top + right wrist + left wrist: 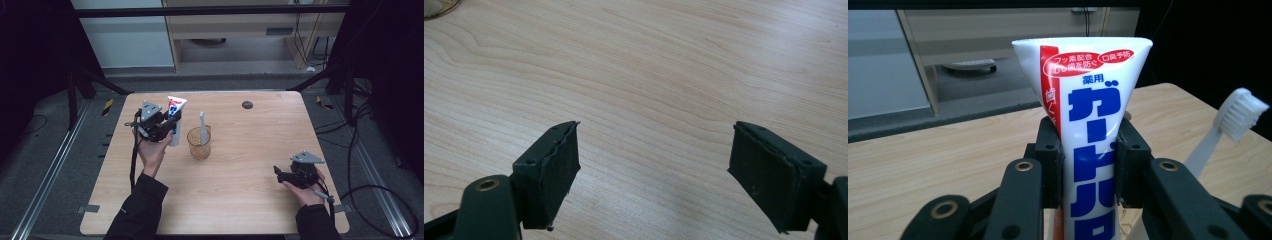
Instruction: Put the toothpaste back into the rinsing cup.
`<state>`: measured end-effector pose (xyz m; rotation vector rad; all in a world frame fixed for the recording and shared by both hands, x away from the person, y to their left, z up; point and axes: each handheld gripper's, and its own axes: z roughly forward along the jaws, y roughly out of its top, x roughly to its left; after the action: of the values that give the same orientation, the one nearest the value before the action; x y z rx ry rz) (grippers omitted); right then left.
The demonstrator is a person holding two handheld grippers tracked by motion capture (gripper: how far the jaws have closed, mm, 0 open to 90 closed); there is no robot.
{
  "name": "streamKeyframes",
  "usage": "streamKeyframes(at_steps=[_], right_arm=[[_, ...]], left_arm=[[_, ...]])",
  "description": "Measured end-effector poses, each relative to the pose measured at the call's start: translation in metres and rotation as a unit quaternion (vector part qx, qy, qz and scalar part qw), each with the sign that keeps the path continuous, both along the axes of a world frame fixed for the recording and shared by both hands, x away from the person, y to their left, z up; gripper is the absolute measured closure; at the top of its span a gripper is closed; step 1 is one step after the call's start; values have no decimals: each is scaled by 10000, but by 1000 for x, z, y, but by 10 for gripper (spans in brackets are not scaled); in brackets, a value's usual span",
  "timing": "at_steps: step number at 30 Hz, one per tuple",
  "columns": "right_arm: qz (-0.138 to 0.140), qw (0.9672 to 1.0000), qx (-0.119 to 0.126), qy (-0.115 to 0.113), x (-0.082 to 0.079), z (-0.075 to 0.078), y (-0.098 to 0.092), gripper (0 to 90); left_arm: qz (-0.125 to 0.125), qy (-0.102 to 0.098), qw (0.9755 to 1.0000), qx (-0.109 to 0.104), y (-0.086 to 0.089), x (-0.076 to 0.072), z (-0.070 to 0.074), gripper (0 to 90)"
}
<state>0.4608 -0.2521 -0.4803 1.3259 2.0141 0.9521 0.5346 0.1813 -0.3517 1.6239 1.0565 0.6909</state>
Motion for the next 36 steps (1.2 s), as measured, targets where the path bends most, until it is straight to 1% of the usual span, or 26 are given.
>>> streamKeyframes(at_steps=[7,13,16,18,27,32,36], right_arm=[[7,10000,-24,-25,1,-1,0,202],[11,10000,-25,-38,1,-1,-1,202],[8,10000,-16,-37,1,-1,-1,203],[6,10000,-1,-35,1,-1,-1,203],[11,10000,-2,-26,1,-2,-1,203],[4,10000,-5,-22,1,-2,-1,204],[9,10000,-9,-28,1,-2,-1,205]], left_arm=[[35,-190,9997,-176,-4,7,4,691],[5,-327,9992,-229,-13,10,4,691],[-22,-363,9989,-300,-17,12,3,691],[-32,-387,9988,-288,-20,14,1,691],[-126,-452,9983,-335,-31,18,-4,691],[-186,-421,9985,-287,-38,21,-9,691],[-234,-401,9985,-304,-43,23,-12,691]])
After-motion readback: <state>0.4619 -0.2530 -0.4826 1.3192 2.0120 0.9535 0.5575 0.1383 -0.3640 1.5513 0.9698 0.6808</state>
